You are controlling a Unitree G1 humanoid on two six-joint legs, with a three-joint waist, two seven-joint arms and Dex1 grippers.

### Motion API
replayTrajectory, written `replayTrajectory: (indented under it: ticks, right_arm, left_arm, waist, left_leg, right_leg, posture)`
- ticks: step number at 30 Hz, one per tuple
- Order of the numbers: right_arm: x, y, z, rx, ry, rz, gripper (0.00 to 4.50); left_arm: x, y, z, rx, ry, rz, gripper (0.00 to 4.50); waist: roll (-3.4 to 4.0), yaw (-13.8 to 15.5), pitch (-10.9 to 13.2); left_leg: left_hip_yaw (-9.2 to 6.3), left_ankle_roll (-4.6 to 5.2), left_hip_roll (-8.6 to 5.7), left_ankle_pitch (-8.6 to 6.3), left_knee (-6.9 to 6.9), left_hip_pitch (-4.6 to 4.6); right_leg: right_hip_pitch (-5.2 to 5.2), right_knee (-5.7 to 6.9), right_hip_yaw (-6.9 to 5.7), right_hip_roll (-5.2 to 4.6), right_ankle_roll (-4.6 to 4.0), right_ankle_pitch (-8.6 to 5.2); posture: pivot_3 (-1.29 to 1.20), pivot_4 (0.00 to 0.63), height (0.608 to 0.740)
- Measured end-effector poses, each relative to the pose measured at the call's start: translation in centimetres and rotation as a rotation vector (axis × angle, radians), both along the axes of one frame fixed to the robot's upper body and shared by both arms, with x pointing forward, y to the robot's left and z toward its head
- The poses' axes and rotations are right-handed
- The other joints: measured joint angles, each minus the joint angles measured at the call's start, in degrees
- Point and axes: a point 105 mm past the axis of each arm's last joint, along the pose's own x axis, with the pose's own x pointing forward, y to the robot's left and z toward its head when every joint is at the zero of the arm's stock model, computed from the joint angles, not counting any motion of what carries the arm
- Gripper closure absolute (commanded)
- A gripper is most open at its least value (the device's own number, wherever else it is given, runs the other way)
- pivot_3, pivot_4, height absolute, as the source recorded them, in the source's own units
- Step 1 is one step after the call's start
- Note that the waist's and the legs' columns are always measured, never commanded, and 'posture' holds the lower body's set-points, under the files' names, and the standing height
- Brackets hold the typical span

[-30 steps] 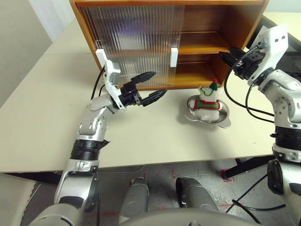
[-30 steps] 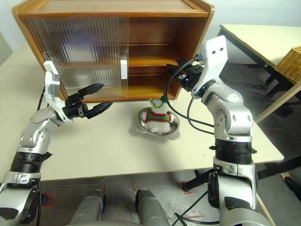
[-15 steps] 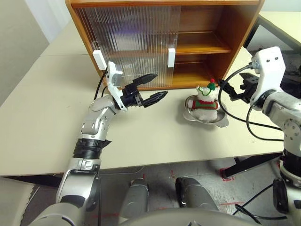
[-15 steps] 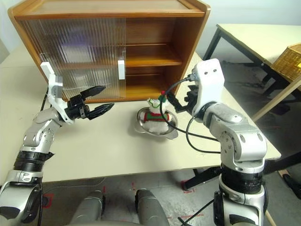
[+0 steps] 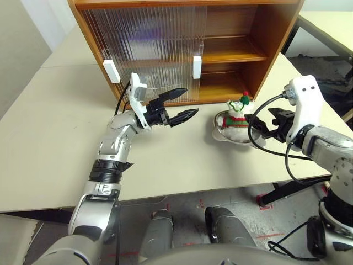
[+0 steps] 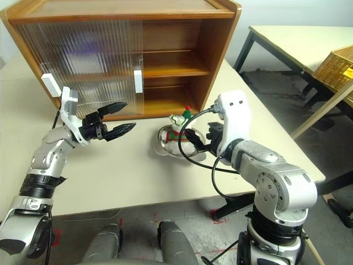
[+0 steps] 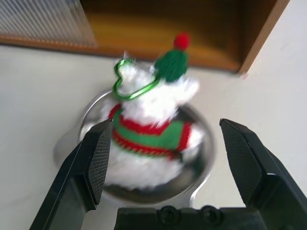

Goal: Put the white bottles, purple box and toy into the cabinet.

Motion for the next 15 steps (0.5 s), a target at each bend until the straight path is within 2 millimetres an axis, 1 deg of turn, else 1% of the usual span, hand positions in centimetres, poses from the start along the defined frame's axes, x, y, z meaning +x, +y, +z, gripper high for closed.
replayTrajectory:
  ticks: [6,15]
  right_arm:
    - [0.3,1.2,0.0,0.078,0.021,0.011,0.05]
    - [0.8,1.6,-0.6,0.088,0.051,0.006,0.05]
  left_arm:
    - [-0.1,0.1,-0.2,0.000,0.006,0.006,0.00]
    - [-0.1,0.5,-0.3,0.005,0.006,0.028,0.00]
  waist:
    - [0.00,0.1,0.0]
    - [0.00,0.5,0.0]
  left_leg:
    - [-0.02,0.02,0.00,0.00,-0.03,-0.07]
    - [-0.07,0.00,0.00,-0.02,-0.05,-0.10]
  right_leg:
    - [-0.07,-0.01,-0.02,0.02,0.00,-0.01]
    - [-0.11,0.00,-0.02,0.02,-0.01,-0.01]
  posture:
    - [-0.04,0.108,0.740]
    - [-0.01,0.113,0.740]
